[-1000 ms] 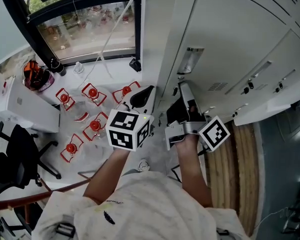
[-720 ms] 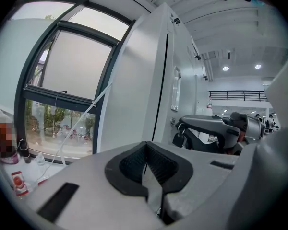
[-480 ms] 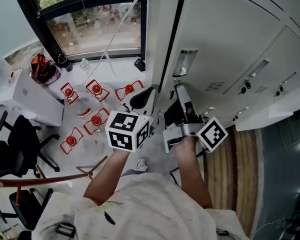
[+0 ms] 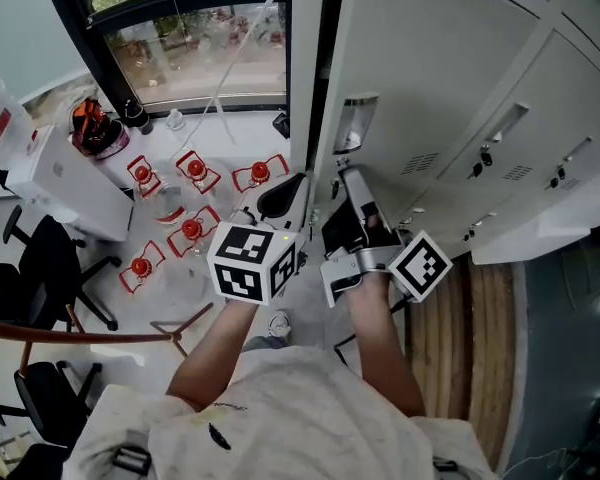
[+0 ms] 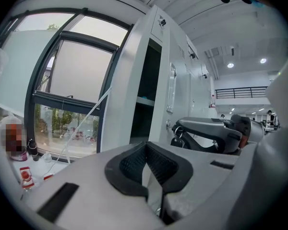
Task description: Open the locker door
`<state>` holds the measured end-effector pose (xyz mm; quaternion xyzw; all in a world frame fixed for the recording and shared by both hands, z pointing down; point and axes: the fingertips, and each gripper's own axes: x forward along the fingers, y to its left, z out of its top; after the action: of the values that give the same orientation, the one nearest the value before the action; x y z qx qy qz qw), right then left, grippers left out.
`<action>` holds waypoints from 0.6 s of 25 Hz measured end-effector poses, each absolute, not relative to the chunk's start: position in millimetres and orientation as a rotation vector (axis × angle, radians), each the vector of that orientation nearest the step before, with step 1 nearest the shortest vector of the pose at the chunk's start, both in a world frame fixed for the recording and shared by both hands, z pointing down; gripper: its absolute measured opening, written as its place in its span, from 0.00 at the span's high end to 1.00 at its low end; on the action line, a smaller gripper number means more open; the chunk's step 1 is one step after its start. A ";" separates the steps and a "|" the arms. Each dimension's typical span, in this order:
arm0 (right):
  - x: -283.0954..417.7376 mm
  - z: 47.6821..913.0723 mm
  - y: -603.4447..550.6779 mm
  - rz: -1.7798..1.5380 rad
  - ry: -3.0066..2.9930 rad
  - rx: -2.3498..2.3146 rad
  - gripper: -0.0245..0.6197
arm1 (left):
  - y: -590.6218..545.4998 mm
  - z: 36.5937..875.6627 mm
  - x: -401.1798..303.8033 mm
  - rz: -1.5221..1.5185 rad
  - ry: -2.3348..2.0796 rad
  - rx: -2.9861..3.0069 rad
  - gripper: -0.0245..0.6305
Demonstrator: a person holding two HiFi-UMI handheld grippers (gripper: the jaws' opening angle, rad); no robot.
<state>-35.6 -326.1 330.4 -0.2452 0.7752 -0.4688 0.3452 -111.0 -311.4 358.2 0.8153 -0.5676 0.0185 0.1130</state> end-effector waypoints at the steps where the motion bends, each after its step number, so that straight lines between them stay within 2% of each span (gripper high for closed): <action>1: -33.6 330.3 -323.7 -1.220 2.016 -0.626 0.89 | -309.4 357.8 -107.9 0.054 -1.671 2.391 0.96; 15: -3.6 331.0 -297.4 -1.243 2.039 -0.553 0.90 | -278.8 354.2 -82.8 0.086 -1.754 2.354 0.96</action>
<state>-3.6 -297.4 331.0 -0.2123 0.7826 -0.4774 0.3385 -82.8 -278.8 354.2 0.7973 -0.5942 0.0292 0.1021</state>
